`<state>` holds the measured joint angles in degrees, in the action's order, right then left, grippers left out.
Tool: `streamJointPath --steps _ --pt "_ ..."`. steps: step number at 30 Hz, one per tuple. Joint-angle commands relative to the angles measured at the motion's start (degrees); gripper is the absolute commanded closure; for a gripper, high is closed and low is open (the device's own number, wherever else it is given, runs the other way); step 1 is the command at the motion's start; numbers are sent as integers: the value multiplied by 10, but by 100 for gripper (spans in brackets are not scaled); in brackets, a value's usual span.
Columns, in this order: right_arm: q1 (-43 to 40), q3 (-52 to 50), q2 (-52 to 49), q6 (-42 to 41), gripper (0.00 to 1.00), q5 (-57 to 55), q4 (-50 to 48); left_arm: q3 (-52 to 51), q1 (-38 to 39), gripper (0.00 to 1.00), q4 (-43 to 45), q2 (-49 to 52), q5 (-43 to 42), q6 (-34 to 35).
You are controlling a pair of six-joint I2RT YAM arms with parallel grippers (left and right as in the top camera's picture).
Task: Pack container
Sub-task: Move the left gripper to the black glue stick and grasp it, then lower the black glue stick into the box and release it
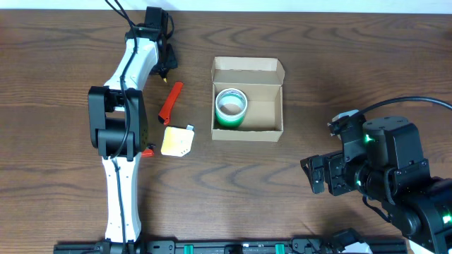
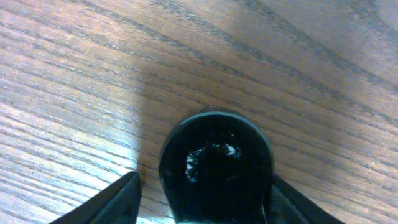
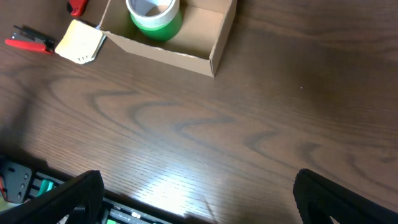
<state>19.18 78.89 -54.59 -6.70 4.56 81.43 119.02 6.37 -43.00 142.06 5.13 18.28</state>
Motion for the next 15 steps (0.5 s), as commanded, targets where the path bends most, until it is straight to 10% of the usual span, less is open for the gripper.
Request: streamJointPath --steps 1,15 --pt "-4 -1 3 6 1 4 1 11 -3 43 -3 11 13 6" --pt "-4 -1 3 6 1 4 1 11 -3 59 -9 11 13 6"
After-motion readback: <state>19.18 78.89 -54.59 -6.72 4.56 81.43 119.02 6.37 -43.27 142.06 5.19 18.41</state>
